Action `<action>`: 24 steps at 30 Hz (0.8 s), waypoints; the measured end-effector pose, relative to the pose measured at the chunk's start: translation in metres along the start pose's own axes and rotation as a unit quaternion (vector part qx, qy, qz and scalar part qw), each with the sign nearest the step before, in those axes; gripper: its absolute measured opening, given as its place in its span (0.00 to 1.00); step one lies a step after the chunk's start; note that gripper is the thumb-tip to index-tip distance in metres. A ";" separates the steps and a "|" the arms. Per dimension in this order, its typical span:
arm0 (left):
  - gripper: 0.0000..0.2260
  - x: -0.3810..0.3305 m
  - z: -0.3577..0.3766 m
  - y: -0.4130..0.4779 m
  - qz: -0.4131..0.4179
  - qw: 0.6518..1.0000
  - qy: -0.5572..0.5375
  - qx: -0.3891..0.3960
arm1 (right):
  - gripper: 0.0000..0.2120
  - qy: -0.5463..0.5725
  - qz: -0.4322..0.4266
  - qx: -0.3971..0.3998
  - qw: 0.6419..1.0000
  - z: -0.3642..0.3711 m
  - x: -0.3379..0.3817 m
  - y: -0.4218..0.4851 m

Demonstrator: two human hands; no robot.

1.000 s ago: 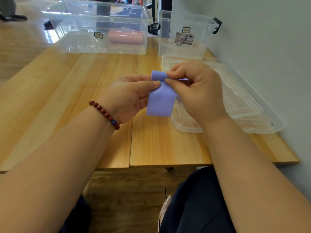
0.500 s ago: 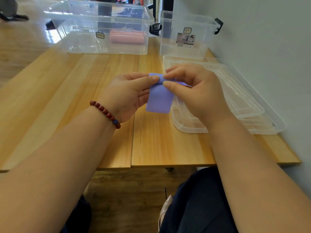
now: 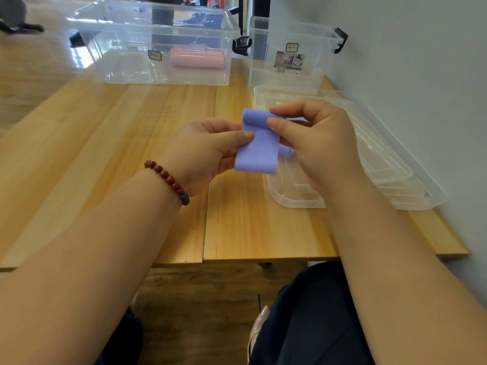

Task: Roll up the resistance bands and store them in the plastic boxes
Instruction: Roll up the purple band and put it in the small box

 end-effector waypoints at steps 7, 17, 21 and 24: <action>0.05 0.001 0.000 0.000 -0.012 0.998 -0.055 0.009 | 0.10 0.025 -0.013 0.007 1.000 0.006 0.002 -0.002; 0.18 -0.003 -0.002 -0.001 0.001 0.999 -0.047 0.004 | 0.09 -0.046 -0.099 0.044 0.993 0.013 0.012 -0.003; 0.13 -0.004 -0.008 0.000 0.008 0.999 -0.033 -0.026 | 0.09 -0.043 -0.084 0.058 0.994 0.015 0.012 -0.002; 0.14 -0.005 -0.009 0.000 0.009 0.999 -0.024 -0.026 | 0.06 0.066 0.033 0.074 0.995 0.016 -0.006 0.000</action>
Point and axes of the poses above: each hand's wrist, its own y-axis towards the middle knuckle, its own z-axis out of the palm, x = y × z, the point moved 10 cm from there along y, towards the middle knuckle, and after that the axes turned 5 degrees about x, right-handed, at the moved point
